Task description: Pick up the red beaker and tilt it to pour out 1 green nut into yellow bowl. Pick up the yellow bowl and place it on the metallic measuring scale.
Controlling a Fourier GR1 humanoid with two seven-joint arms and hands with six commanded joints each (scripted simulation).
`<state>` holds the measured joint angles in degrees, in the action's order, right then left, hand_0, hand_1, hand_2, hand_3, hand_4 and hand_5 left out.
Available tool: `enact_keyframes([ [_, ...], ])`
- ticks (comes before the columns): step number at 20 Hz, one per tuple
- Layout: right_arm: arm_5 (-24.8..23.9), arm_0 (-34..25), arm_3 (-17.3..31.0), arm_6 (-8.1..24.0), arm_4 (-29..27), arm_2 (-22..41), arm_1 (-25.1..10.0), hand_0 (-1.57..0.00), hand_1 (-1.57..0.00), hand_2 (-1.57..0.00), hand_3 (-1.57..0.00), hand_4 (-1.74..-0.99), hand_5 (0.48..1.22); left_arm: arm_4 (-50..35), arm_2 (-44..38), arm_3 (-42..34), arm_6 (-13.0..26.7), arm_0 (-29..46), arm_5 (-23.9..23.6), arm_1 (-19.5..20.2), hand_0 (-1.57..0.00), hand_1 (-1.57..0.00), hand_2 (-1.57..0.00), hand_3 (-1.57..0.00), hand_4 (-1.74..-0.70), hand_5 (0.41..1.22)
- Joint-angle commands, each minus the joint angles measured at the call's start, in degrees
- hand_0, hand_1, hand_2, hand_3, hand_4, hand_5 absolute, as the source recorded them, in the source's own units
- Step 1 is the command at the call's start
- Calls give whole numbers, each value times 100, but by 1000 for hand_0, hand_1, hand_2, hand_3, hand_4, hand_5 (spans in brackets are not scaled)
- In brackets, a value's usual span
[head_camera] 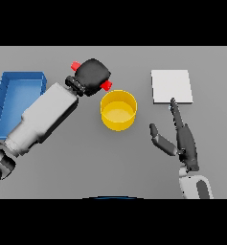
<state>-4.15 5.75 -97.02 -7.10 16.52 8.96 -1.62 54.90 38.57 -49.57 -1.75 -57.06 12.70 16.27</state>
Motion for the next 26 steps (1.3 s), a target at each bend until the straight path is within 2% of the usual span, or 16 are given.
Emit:
enact_keyframes([
  [1, -4, -20, -34, 29, 21, 50, 53, 1, 1, 1, 1, -1057, 674, 117, 122, 92, -26, -121, 85, -40, -1571, -1571, -1571, -1570, -1637, 1215],
  [4, 68, -72, 39, 72, 26, 37, -29, 1, 1, 1, 1, -1067, 684, 547, 532, 395, -171, -432, 210, -60, -1571, -1571, -1571, -1571, -1685, 1218],
  [5, 62, -54, 88, -27, 56, 31, -66, 1, 1, 1, 1, -1066, 689, 691, 669, 474, -228, -536, 244, -47, -1571, -1571, -1571, -1571, -1696, 1219],
  [7, 69, -109, 120, 3, 29, 53, 2, 1, 1, 1, 1, -1064, 690, 984, 942, 620, -213, -697, 327, -105, -1571, -1571, -1571, -1571, -1712, 1219],
  [9, 67, -62, 141, -88, 24, 69, 21, 1, 1, 1, 1, -1063, 697, 1178, 1092, 846, -242, -803, 215, -173, -1571, -1571, -1571, -1571, -1723, 1220],
  [10, 60, -27, 80, -87, 68, 96, 11, 1, 1, 1, 1, -1060, 700, 1257, 1150, 907, -253, -893, 243, -205, -1571, -1571, -1571, -1571, -1726, 1220],
  [11, 44, -87, 64, 50, 31, 34, -3, 1, 1, 1, 1, -1058, 696, 1346, 1246, 845, -219, -873, 256, -239, -1571, -1571, -1571, -1571, -1729, 1220],
  [15, 88, -45, 89, -148, -83, 39, 60, 1, 1, 1, 1, -1058, 700, 1633, 1462, 851, -152, -961, 159, -311, -1571, -1571, -1571, -1571, -1736, 1221],
  [18, -23, -88, 60, -32, 38, 48, 76, 1, 1, 1, 1, -1065, 684, 1940, 1751, 827, -187, -994, 17, -353, -1571, -1571, -1571, -1571, -1736, 1221],
  [19, -61, -45, 96, -91, 111, 59, 56, 1, 1, 1, 1, -1076, 678, 2048, 1847, 898, -167, -1036, 43, -407, -1571, -1571, -1571, -1571, -1735, 1221],
  [25, -151, -178, 185, -77, 200, 63, 91, 1, 1, 1, 1, -1061, 671, 2648, 2457, 1148, -497, -1534, 358, -650, -1571, -1571, -1571, -1571, -1732, 1221],
  [26, -134, -63, 99, -193, 207, 82, 57, 1, 1, 1, 1, -1059, 672, 2742, 2543, 1254, -515, -1561, 346, -676, -1571, -1571, -1571, -1571, -1732, 1221],
])
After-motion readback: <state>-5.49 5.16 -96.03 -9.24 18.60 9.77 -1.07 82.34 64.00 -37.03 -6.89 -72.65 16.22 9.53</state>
